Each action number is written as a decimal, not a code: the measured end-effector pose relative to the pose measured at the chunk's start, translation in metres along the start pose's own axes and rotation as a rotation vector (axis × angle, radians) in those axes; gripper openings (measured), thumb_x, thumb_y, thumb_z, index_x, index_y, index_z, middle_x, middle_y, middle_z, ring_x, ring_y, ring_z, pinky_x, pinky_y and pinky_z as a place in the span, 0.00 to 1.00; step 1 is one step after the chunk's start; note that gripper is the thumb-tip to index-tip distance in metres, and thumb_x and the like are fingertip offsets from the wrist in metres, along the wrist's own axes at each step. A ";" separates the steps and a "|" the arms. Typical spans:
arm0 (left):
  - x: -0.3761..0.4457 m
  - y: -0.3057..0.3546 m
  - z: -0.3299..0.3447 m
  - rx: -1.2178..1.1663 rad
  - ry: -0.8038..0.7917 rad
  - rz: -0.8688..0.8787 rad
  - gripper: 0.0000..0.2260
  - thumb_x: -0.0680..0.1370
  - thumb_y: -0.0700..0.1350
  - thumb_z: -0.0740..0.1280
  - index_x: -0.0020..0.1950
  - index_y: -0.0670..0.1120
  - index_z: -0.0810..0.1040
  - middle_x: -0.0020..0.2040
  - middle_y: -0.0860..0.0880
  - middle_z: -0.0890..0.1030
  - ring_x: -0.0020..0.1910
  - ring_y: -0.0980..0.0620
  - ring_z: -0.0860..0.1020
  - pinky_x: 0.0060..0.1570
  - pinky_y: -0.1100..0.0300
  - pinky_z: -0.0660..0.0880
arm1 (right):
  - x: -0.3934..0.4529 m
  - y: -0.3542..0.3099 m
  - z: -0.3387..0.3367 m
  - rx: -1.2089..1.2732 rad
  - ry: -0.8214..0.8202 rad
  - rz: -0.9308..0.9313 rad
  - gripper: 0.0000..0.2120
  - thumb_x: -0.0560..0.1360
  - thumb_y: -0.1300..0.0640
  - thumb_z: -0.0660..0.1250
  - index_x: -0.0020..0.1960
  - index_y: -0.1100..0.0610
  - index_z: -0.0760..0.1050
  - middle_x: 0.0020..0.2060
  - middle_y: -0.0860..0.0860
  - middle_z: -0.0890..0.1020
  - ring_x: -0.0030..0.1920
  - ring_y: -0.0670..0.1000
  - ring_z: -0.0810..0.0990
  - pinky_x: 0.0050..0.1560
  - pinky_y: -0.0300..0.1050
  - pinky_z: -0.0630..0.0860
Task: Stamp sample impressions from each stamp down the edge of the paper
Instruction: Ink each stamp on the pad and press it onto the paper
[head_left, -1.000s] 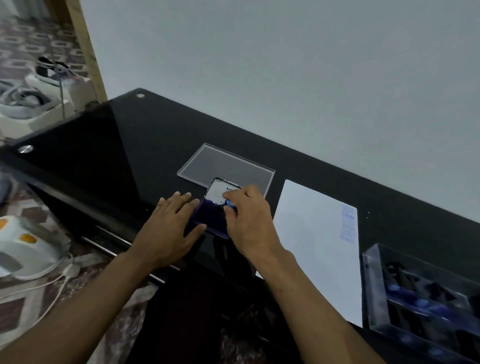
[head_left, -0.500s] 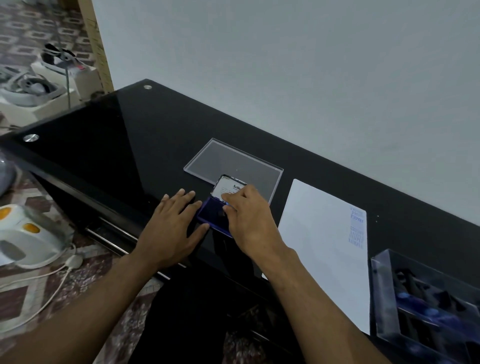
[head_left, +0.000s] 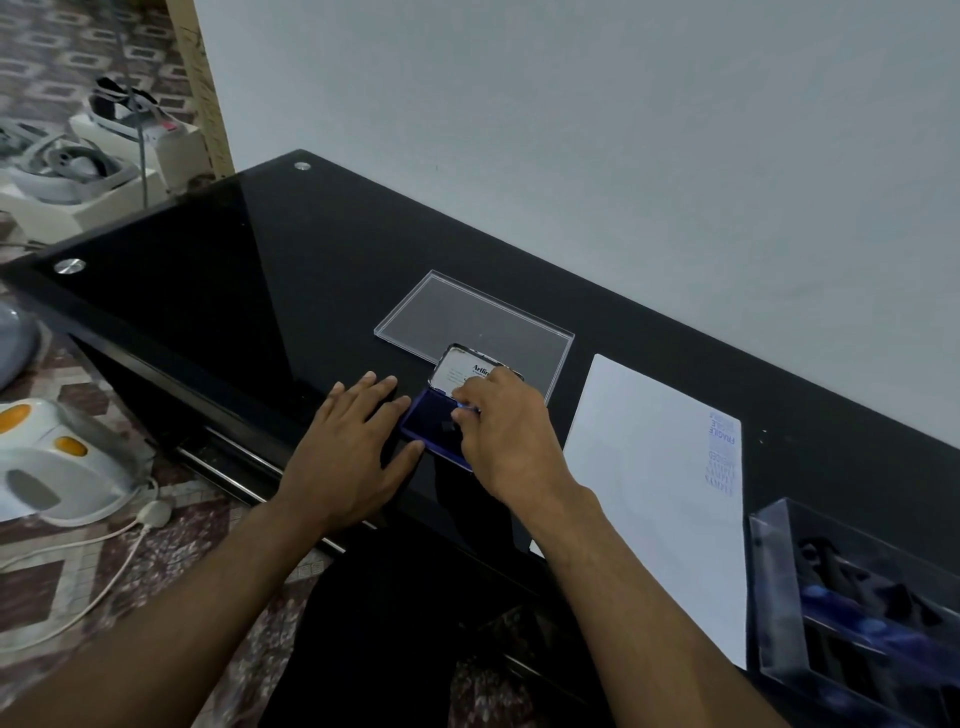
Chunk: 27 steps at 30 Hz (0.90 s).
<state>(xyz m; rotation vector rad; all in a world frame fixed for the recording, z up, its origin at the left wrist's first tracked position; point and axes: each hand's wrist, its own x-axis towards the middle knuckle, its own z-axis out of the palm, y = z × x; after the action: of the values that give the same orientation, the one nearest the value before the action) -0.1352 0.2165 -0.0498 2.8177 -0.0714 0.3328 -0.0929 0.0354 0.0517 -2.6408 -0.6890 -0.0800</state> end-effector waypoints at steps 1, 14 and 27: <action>0.000 0.000 0.000 0.000 -0.001 -0.001 0.32 0.80 0.67 0.50 0.75 0.48 0.70 0.77 0.46 0.67 0.80 0.47 0.59 0.78 0.44 0.53 | 0.000 0.001 0.002 0.016 0.021 0.005 0.06 0.77 0.60 0.65 0.52 0.59 0.79 0.49 0.56 0.77 0.48 0.57 0.77 0.49 0.53 0.76; -0.001 0.000 0.000 0.007 -0.001 0.000 0.32 0.80 0.67 0.50 0.75 0.48 0.70 0.77 0.46 0.67 0.80 0.47 0.59 0.78 0.43 0.54 | 0.001 0.004 0.003 0.046 0.063 -0.055 0.07 0.75 0.63 0.68 0.51 0.62 0.82 0.48 0.60 0.79 0.48 0.59 0.77 0.49 0.54 0.75; 0.000 0.001 -0.001 0.003 -0.014 -0.005 0.32 0.80 0.67 0.49 0.75 0.49 0.70 0.77 0.46 0.67 0.80 0.47 0.59 0.78 0.43 0.54 | 0.003 0.006 0.006 0.075 0.053 -0.016 0.08 0.76 0.62 0.67 0.53 0.60 0.82 0.50 0.59 0.79 0.49 0.57 0.77 0.49 0.48 0.73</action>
<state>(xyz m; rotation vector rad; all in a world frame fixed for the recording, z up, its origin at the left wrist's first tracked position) -0.1352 0.2163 -0.0485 2.8227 -0.0665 0.3126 -0.0873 0.0345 0.0449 -2.5520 -0.6825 -0.1251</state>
